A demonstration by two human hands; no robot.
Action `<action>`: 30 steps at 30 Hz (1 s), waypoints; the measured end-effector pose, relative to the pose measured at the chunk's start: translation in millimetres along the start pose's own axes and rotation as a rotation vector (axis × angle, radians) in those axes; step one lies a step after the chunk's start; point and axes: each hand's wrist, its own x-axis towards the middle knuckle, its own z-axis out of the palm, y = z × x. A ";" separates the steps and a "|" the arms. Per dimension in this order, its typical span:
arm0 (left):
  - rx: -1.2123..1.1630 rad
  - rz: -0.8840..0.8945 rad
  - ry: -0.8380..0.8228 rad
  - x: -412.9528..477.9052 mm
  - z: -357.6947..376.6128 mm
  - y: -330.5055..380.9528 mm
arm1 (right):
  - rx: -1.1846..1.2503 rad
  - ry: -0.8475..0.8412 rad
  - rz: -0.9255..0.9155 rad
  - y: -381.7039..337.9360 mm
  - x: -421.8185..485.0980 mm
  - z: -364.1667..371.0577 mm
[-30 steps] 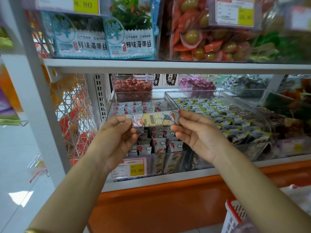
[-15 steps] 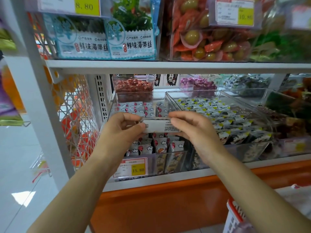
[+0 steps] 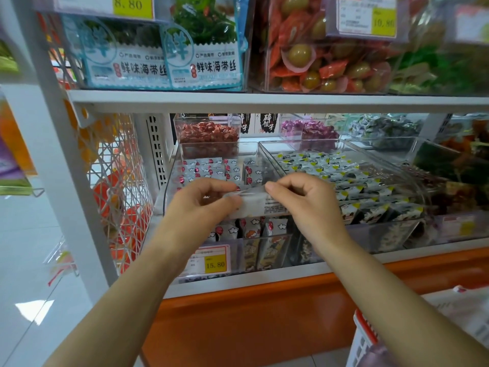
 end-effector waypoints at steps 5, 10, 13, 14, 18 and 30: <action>-0.023 -0.006 0.109 2.2 1.9 1.4 | 0.003 -0.033 -0.009 -2.1 -2.9 3.8; -0.022 -0.023 0.152 3.6 -1.5 0.5 | 0.011 -0.058 -0.020 -3.3 -4.4 5.9; -0.066 -0.052 0.174 5.2 -2.4 -0.4 | 0.045 -0.128 0.017 -2.1 -2.7 2.9; -0.110 -0.071 0.192 6.4 -3.0 -1.0 | 0.074 -0.188 0.033 -1.5 -1.5 0.9; -0.295 -0.144 0.183 10.4 0.6 -0.8 | 0.071 -0.273 -0.021 -3.0 3.0 -9.3; 0.790 0.345 -0.002 28.0 51.5 -28.4 | 0.129 0.163 0.103 14.1 17.3 -46.7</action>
